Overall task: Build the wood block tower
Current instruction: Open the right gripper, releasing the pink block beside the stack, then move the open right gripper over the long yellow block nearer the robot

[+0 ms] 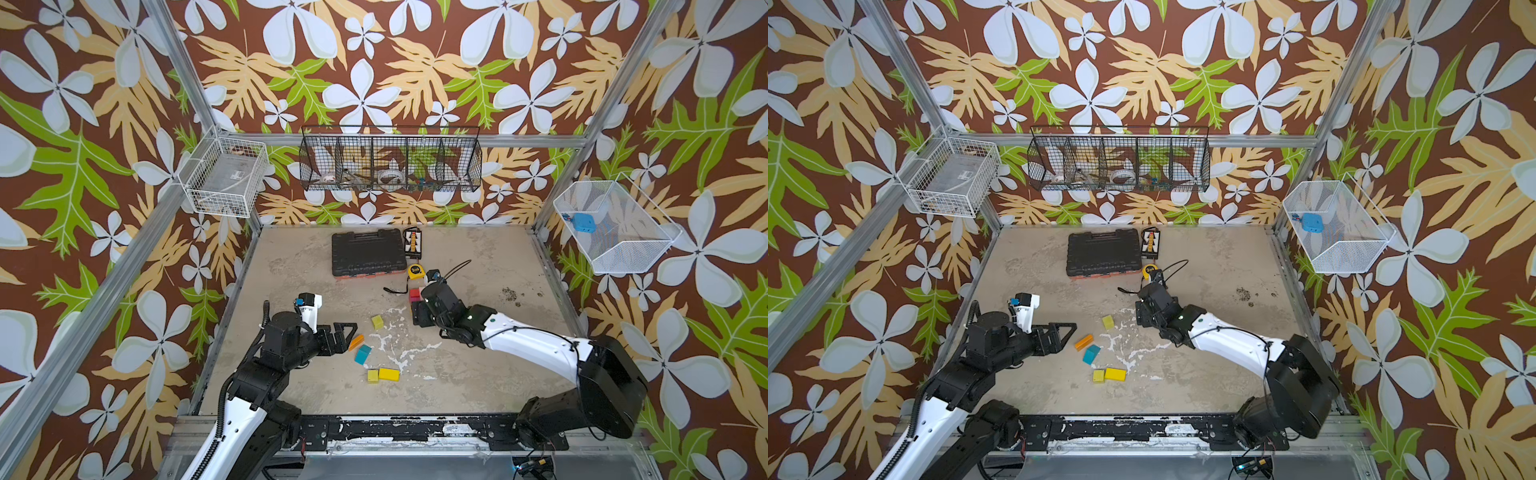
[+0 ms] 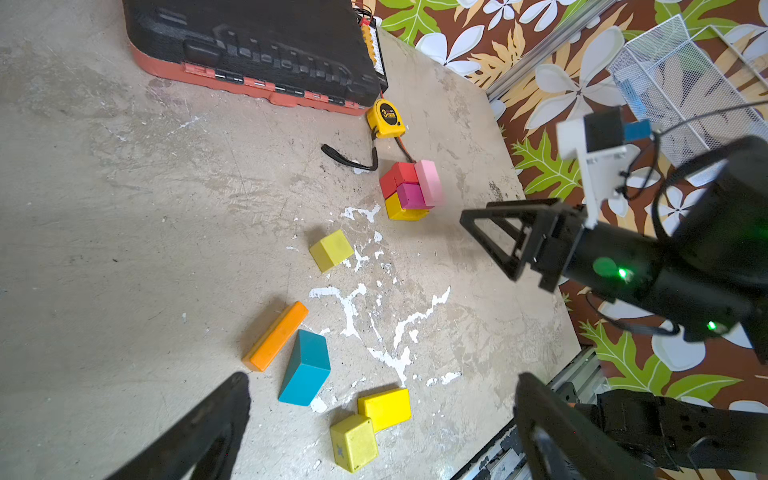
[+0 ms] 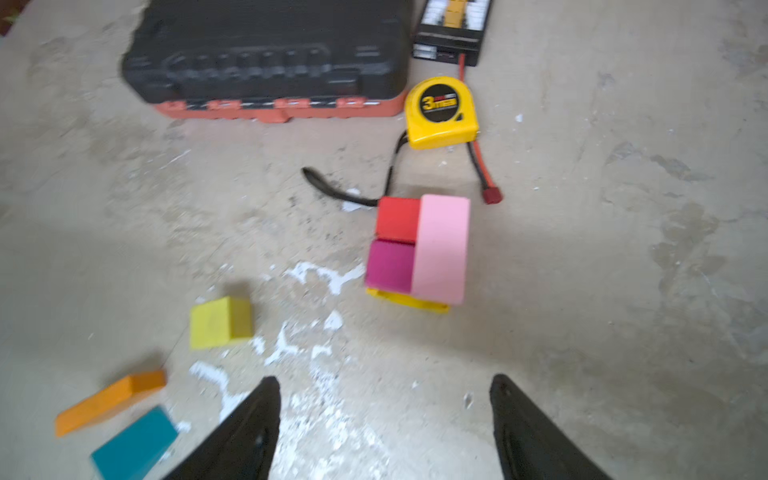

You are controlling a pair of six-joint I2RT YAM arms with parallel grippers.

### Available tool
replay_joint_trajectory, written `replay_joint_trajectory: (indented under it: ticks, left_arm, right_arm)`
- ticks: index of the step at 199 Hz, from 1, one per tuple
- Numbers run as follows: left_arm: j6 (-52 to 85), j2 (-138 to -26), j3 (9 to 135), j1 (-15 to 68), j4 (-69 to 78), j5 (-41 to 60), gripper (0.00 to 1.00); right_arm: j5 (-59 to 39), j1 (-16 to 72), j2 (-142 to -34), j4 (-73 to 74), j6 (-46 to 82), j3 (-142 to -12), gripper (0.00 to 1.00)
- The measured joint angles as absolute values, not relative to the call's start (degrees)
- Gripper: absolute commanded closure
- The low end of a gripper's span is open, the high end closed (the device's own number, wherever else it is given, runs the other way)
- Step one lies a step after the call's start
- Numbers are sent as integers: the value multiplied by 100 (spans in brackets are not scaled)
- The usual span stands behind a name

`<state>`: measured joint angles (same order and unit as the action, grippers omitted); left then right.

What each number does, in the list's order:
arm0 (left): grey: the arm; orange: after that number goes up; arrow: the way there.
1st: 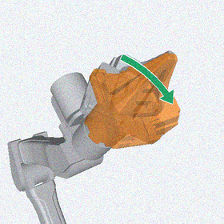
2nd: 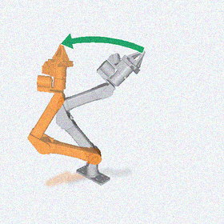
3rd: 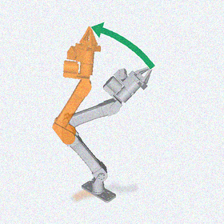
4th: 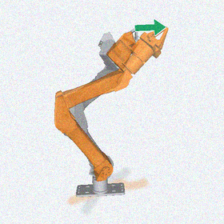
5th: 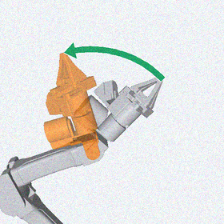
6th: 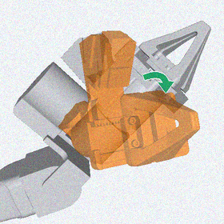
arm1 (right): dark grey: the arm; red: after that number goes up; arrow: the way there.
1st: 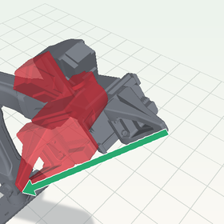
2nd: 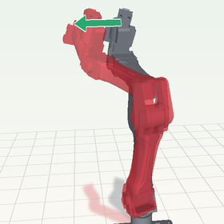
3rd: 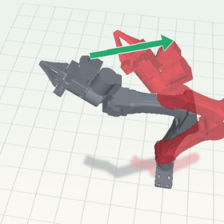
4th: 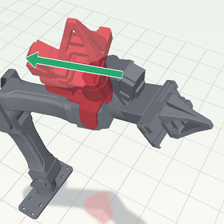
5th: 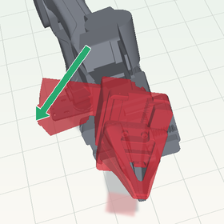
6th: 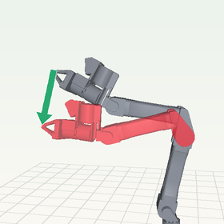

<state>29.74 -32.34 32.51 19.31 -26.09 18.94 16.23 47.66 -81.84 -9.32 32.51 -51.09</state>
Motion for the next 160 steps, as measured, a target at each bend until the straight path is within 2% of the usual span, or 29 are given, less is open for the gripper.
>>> replay_joint_trajectory:
  ticks: [50, 108, 160]
  left_arm:
    - [2974, -3234, 3251, 1931, -2609, 1892, 0]
    - [2976, -3236, 3251, 1931, -2609, 1890, 0]
    - [2976, -3269, 3251, 1931, -2609, 1890, 0]
  right_arm:
    - [1057, 5714, -7682, 106, 2921, -4003, 12]
    - [150, 5922, -8160, 751, 2582, -3968, 13]
    - [-14, 6375, -8831, 908, 2580, -4101, 17]
